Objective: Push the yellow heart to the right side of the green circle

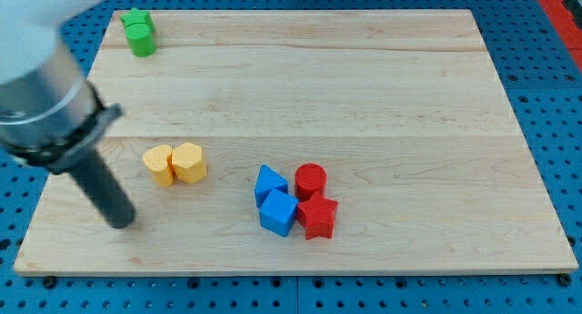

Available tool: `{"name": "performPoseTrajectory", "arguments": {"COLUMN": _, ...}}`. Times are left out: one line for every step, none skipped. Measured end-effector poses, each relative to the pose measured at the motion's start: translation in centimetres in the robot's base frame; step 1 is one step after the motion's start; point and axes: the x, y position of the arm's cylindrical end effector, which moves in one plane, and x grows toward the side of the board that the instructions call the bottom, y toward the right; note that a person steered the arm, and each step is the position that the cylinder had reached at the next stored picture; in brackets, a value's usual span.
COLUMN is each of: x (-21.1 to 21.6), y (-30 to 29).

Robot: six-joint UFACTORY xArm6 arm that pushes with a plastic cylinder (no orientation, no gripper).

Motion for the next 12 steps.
{"name": "performPoseTrajectory", "arguments": {"x": -2.0, "y": 2.5}}
{"name": "performPoseTrajectory", "arguments": {"x": -6.2, "y": 2.1}}
{"name": "performPoseTrajectory", "arguments": {"x": -10.9, "y": 1.0}}
{"name": "performPoseTrajectory", "arguments": {"x": -13.0, "y": 0.6}}
{"name": "performPoseTrajectory", "arguments": {"x": -11.3, "y": 0.8}}
{"name": "performPoseTrajectory", "arguments": {"x": -8.3, "y": 1.4}}
{"name": "performPoseTrajectory", "arguments": {"x": -6.9, "y": -0.8}}
{"name": "performPoseTrajectory", "arguments": {"x": -7.8, "y": -5.5}}
{"name": "performPoseTrajectory", "arguments": {"x": -10.9, "y": -4.7}}
{"name": "performPoseTrajectory", "arguments": {"x": -12.2, "y": -2.8}}
{"name": "performPoseTrajectory", "arguments": {"x": -10.2, "y": -3.4}}
{"name": "performPoseTrajectory", "arguments": {"x": -8.0, "y": -2.3}}
